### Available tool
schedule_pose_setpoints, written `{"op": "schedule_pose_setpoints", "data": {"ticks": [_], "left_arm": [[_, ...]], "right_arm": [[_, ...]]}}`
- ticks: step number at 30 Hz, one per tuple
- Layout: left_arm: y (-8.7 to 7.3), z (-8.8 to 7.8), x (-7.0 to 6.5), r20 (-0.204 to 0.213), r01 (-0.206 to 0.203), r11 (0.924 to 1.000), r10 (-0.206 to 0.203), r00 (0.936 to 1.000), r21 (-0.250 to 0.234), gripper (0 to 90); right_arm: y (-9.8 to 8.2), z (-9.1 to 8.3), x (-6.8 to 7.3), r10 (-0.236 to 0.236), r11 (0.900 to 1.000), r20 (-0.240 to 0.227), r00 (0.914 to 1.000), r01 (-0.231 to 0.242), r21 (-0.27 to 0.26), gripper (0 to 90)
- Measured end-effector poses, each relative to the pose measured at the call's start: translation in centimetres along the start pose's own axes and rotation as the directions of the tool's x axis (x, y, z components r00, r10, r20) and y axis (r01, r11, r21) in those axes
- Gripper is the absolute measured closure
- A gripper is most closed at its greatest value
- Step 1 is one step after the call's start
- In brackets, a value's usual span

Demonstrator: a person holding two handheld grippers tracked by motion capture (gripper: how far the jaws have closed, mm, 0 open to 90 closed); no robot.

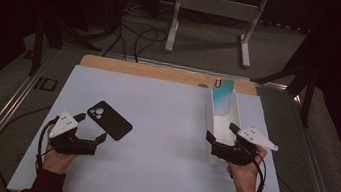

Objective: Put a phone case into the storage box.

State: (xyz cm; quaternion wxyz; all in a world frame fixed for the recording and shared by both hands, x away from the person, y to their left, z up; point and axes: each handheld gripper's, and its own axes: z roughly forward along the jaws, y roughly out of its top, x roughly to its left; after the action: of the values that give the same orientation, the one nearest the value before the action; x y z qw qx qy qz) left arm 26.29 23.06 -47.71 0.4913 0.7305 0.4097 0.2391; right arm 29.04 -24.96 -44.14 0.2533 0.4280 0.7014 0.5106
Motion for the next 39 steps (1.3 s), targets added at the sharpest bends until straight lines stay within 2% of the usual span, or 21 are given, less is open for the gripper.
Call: {"op": "schedule_pose_setpoints", "data": {"ticks": [13, 15, 21, 22, 23, 25, 27, 30, 31, 33, 39], "left_arm": [[0.4, 0.3, -0.1, 0.002, -0.008, 1.0, 0.008, 1.0, -0.001, 0.0], [0.6, 0.6, -0.2, 0.005, -0.009, 1.0, 0.009, 0.9999, 0.002, 0.0], [1.2, 1.7, -0.2, 0.012, 0.003, 0.9998, -0.003, 0.9999, 0.017, 7.2], [1.5, 2.2, -0.2, 0.001, 0.008, 0.9997, -0.008, 1.0, 0.021, 7.2], [1.6, 2.5, -0.2, -0.001, 0.012, 0.9997, -0.012, 0.9999, 0.022, 12.6], [1.9, 3.1, -0.1, -0.012, 0.018, 0.999, -0.018, 0.9998, 0.04, 17.1], [2.1, 3.7, 0.0, -0.014, 0.025, 0.9985, -0.025, 0.9996, 0.049, 27.1], [2.4, 4.7, 0.1, 0.012, 0.031, 0.9975, -0.032, 0.9994, 0.064, 40.9], [2.5, 5.1, 0.1, 0.007, 0.027, 0.9974, -0.028, 0.9996, 0.067, 44.5], [2.7, 5.8, 0.0, 0.007, 0.009, 0.9971, -0.009, 0.9999, 0.076, 50.9], [3.1, 7.9, 0.1, 0.047, 0.005, 0.9967, -0.009, 0.9988, 0.081, 70.3]], "right_arm": [[-2.1, -1.5, -0.4, 0.006, 1.0, 0.0, 1.0, -0.006, 0.003, 7.9], [-2.2, -1.6, -0.4, 0.006, 1.0, -0.002, 1.0, -0.006, 0.005, 7.9], [-2.2, -1.8, -0.4, 0.008, 1.0, 0.0, 1.0, -0.008, 0.002, 7.9], [-2.2, -1.8, -0.4, 0.008, 1.0, -0.001, 1.0, -0.008, 0.0, 7.9], [-2.2, -1.9, -0.4, 0.007, 1.0, 0.001, 1.0, -0.007, -0.004, 7.9], [-2.2, -2.0, -0.5, 0.009, 1.0, 0.003, 1.0, -0.009, -0.007, 7.9], [-2.2, -2.0, -0.6, 0.007, 1.0, 0.006, 1.0, -0.007, -0.007, 7.9], [-2.2, -2.1, -0.6, 0.014, 1.0, 0.005, 0.9999, -0.014, -0.01, 7.9], [-2.1, -2.1, -0.6, 0.012, 1.0, 0.005, 0.9999, -0.012, -0.01, 7.9], [-2.1, -2.1, -0.5, 0.009, 1.0, 0.005, 0.9999, -0.008, -0.01, 7.9], [-2.1, -2.1, -0.6, 0.008, 1.0, 0.006, 1.0, -0.008, -0.013, 7.9]]}}
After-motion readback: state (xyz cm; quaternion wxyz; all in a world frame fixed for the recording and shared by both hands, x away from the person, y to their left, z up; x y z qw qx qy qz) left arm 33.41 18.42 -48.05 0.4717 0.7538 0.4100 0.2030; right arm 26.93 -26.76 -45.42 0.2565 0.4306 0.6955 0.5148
